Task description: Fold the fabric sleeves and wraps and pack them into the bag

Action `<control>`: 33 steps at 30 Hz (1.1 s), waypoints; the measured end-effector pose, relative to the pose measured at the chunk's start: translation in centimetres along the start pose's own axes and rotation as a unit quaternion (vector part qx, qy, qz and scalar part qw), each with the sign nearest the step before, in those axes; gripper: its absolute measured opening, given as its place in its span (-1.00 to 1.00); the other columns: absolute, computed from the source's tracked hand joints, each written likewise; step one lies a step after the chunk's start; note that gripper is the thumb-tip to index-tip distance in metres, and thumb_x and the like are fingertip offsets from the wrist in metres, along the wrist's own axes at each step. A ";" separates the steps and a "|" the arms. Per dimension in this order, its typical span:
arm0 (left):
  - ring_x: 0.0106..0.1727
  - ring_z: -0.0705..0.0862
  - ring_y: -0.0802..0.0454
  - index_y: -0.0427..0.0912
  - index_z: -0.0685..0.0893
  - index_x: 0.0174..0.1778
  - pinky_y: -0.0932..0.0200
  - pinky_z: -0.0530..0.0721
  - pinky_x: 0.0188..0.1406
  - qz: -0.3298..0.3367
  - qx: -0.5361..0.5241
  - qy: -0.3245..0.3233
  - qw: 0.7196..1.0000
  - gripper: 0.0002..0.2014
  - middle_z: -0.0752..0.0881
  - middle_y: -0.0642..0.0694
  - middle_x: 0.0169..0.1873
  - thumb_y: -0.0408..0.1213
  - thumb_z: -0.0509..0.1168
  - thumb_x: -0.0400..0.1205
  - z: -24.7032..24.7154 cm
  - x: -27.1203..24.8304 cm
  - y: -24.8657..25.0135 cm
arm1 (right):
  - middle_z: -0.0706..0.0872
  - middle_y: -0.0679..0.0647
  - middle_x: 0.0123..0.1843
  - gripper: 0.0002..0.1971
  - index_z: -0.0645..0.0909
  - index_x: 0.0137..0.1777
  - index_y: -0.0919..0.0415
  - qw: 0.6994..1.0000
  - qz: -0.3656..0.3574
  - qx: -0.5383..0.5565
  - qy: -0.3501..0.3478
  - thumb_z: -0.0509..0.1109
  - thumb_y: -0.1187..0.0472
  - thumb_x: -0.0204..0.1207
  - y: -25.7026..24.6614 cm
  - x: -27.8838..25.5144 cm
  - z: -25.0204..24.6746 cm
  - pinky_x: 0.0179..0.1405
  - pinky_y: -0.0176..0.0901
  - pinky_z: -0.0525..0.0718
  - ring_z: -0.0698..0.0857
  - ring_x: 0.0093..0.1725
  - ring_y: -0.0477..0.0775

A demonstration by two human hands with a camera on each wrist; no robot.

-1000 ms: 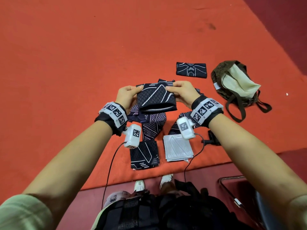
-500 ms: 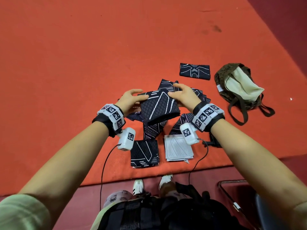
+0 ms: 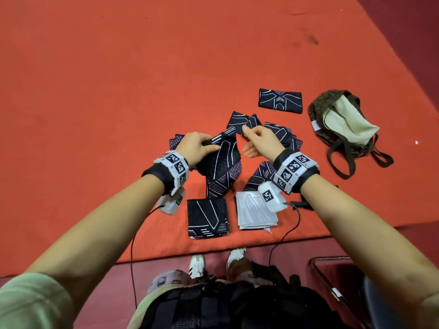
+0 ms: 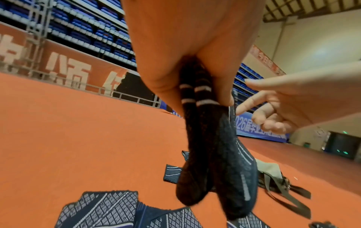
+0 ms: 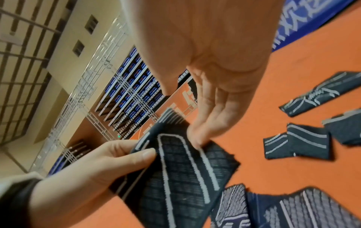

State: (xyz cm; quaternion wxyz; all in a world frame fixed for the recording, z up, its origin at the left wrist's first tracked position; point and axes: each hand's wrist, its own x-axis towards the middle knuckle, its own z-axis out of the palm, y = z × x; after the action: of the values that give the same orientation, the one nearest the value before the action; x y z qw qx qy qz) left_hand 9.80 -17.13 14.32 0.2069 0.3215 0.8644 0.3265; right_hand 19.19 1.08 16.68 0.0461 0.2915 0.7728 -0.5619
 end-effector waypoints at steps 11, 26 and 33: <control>0.29 0.62 0.03 -0.07 0.62 0.33 0.14 0.51 0.33 -0.024 -0.153 -0.004 0.988 -0.64 0.68 -0.07 0.24 -0.04 0.26 0.66 0.8 -0.3 -1.1 | 0.65 0.15 -0.22 -0.88 0.60 -0.23 0.19 0.993 -0.004 0.114 -0.015 0.41 0.36 0.51 -0.1 0.4 1.8 -0.16 -0.03 0.75 0.68 -0.17 0.12; 0.11 0.71 -0.11 -0.29 0.43 0.39 0.13 0.75 0.02 -0.172 -0.528 -0.046 0.830 -0.48 0.70 -0.20 0.15 -0.60 0.36 0.51 3.7 -3.1 -5.5 | 0.75 0.09 0.00 -0.70 0.59 0.31 0.26 0.965 0.070 0.241 -0.075 0.26 0.40 0.60 3.6 -0.4 5.1 -0.14 -0.24 0.76 0.74 -0.10 -0.02; 0.04 0.69 -0.04 -0.16 0.60 0.19 0.01 0.66 0.18 -0.214 -0.426 -0.006 0.879 -0.73 0.71 -0.11 0.04 -0.42 0.36 0.58 7.8 -7.7 -9.9 | 0.71 0.23 0.22 -0.56 0.60 0.33 0.21 0.984 0.077 0.136 -0.085 0.36 0.53 0.47 9.5 -1.8 9.3 0.02 -0.09 0.76 0.73 0.09 0.16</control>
State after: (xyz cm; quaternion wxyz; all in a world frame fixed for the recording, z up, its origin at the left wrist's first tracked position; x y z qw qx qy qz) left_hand 15.51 -24.82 3.09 0.3939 0.0114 0.6887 0.6086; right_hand 23.09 -6.08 6.05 0.1146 0.3048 0.6577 -0.6792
